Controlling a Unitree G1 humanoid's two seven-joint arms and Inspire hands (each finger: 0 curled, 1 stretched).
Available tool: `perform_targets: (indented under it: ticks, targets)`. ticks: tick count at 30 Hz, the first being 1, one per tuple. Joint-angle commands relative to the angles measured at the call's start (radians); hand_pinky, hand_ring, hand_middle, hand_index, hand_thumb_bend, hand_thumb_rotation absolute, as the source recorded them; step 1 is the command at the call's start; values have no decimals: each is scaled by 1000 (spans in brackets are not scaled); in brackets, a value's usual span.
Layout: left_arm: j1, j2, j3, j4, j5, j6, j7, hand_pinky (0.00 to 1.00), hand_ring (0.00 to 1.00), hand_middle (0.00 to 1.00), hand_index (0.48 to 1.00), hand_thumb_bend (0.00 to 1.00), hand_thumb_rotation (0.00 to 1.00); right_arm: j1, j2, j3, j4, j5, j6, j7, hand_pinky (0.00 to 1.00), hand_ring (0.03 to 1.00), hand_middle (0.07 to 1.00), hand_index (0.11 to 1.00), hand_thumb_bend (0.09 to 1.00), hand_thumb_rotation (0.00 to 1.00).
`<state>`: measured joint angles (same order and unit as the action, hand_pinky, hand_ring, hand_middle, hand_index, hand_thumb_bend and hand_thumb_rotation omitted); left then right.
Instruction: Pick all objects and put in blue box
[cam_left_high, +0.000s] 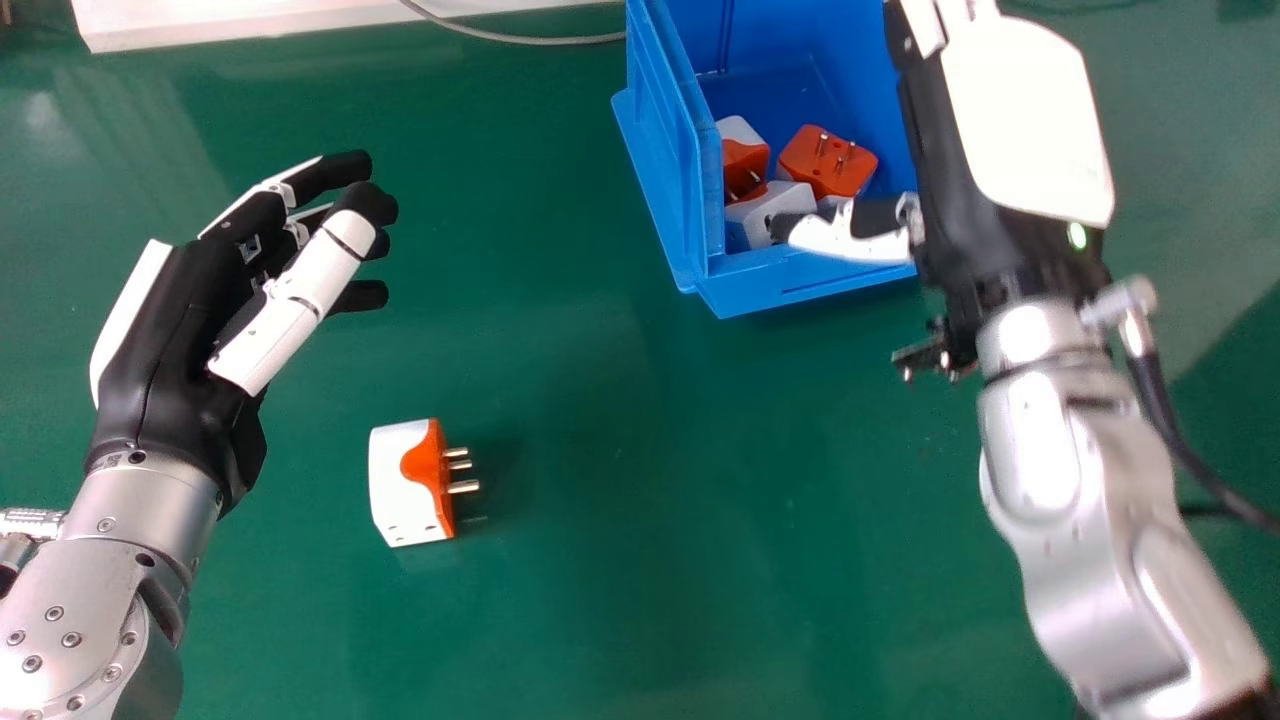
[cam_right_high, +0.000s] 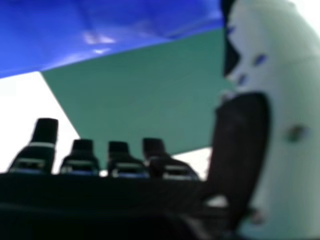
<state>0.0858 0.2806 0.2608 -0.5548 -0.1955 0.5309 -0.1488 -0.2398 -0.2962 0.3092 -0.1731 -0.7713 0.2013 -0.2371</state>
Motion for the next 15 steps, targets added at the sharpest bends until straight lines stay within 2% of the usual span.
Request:
perform_targets:
  ticks: [1, 5, 12, 15]
  targets:
    - [3, -2, 6, -19, -3, -24, 0, 720, 794, 778, 804, 526, 547, 54, 5, -10, -95, -15, -40, -21, 876, 993, 1000, 952, 600, 75]
    - [7, -5, 3, -18, 0, -32, 2, 718, 794, 778, 804, 523, 545, 195, 16, -1, -213, -15, -88, -16, 870, 997, 1000, 966, 580, 97]
    - [16, -12, -5, -36, 6, -32, 12, 717, 794, 778, 804, 522, 544, 386, 43, 29, -274, -42, -201, -81, 852, 992, 1000, 963, 564, 104]
    - [17, -10, 2, -29, 5, -39, 11, 716, 793, 778, 803, 523, 544, 454, 50, 45, -281, -52, -251, -104, 848, 989, 1000, 957, 561, 106]
